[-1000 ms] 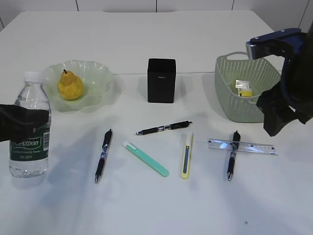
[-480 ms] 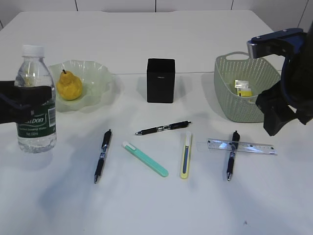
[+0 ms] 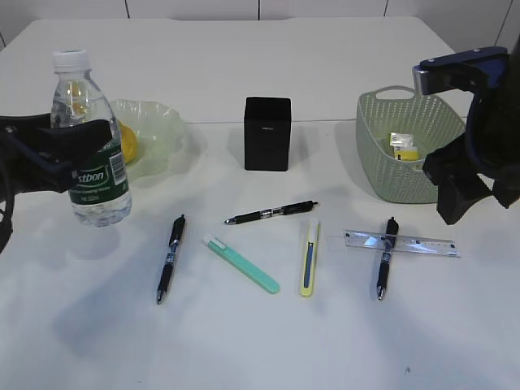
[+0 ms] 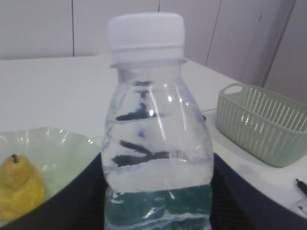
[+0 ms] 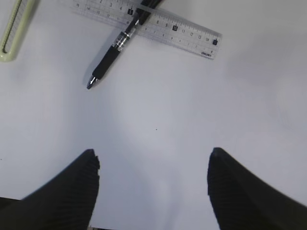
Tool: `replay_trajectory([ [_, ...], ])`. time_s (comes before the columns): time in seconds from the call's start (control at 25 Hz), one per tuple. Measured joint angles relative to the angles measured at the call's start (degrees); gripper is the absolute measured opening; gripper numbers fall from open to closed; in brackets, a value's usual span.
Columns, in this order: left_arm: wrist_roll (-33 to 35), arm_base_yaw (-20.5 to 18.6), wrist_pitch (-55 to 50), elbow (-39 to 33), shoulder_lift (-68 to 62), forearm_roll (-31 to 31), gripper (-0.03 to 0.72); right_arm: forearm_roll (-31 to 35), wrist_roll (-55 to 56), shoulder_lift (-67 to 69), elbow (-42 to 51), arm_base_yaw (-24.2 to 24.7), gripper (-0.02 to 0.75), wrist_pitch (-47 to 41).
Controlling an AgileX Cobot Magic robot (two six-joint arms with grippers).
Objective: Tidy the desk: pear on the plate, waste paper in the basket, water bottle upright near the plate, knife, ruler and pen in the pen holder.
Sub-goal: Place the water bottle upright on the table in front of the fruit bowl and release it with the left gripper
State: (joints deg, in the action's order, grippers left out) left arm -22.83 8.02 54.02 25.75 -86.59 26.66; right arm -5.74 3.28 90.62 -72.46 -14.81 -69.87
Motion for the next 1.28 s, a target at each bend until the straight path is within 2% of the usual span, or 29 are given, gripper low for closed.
replay_trajectory([
  [0.16, 0.2, 0.0, 7.7, 0.0, -5.3, 0.0, 0.391, 0.0, 0.3, 0.0, 0.0, 0.0, 0.523, 0.0],
  [0.84, 0.5, 0.0, 8.0, 0.0, -9.4, -1.0, 0.391, 0.0, 0.7, 0.0, 0.0, 0.0, 0.523, 0.0],
  [1.28, 6.1, 0.0, 8.2, 1.3, -16.2, -2.1, 0.391, 0.0, 0.8, 0.0, 0.0, 0.0, 0.523, 0.0],
])
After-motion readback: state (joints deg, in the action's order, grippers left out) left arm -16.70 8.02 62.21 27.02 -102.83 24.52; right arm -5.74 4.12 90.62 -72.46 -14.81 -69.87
